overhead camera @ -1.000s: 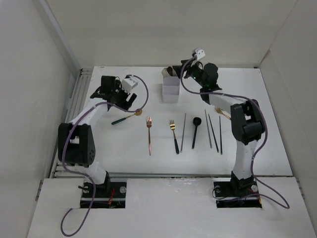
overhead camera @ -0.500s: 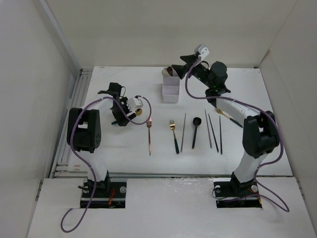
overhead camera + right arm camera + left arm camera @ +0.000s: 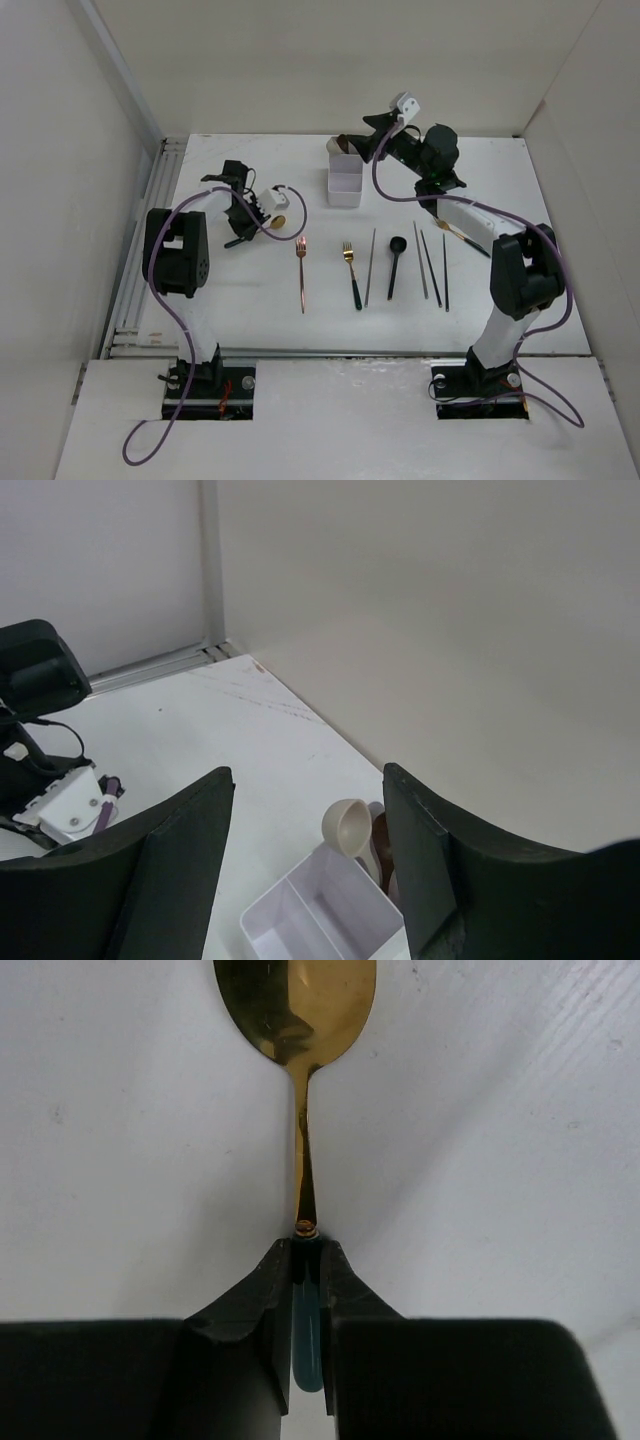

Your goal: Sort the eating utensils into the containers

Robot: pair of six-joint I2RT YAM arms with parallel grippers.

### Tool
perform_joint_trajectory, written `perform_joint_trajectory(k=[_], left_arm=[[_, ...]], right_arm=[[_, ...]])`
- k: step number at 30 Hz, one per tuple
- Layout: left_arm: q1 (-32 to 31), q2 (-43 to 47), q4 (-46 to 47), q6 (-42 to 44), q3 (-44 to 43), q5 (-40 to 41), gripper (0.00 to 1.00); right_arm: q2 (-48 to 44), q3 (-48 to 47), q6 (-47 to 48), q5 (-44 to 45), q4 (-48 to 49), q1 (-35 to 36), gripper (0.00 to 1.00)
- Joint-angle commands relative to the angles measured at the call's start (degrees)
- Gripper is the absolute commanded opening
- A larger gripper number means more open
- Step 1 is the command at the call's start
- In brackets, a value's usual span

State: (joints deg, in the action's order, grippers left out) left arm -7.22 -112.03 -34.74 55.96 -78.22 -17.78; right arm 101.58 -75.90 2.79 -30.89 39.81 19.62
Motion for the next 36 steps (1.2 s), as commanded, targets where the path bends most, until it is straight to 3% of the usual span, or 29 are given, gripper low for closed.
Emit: perform_joint_trajectory(k=[1, 7, 11, 12, 15, 18, 24, 30, 36], left_arm=[[-0.9, -2.5, -1.1, -1.6, 1.0, 0.4, 0.00], [2.3, -2.0, -1.1, -8.8, -1.8, -8.6, 0.00], [7.9, -1.4, 0.0, -21.6, -10.9, -18.8, 0.00], [9.7, 0.5, 2.9, -28.0, -14.0, -20.6, 0.00], [10.3, 6.3, 10.4, -37.2, -16.8, -25.7, 0.00], [8.7, 11.4, 24.5, -47.3, -16.3, -29.3, 0.00], [4.0, 24.7, 59.5, -62.4, -1.3, -30.6, 0.00], [0.3, 27.4, 65.4, -69.3, -0.4, -31.1, 0.00], [-0.9, 28.6, 65.4, -68.1, 0.8, -31.1, 0.00]], right_arm=[[-4.0, 0.3, 1.1, -0.9, 1.7, 0.3, 0.67], [-4.0, 0.8, 1.1, -0.9, 0.6, 0.3, 0.67], [-4.5, -0.5, 1.1, -0.9, -1.0, 0.9, 0.67], [-4.5, -1.2, 2.0, -0.9, -2.0, 0.9, 0.67], [-3.8, -7.5, 6.3, 1.4, -12.6, 4.4, 0.67], [-0.9, -12.1, 8.6, -0.1, -17.5, 7.5, 0.67], [4.0, -18.8, 8.6, -6.4, -17.5, 11.8, 0.70], [7.9, -26.3, 3.9, -9.1, -17.5, 13.2, 0.70], [8.5, -25.6, 0.9, -13.5, -13.1, 13.2, 0.68]])
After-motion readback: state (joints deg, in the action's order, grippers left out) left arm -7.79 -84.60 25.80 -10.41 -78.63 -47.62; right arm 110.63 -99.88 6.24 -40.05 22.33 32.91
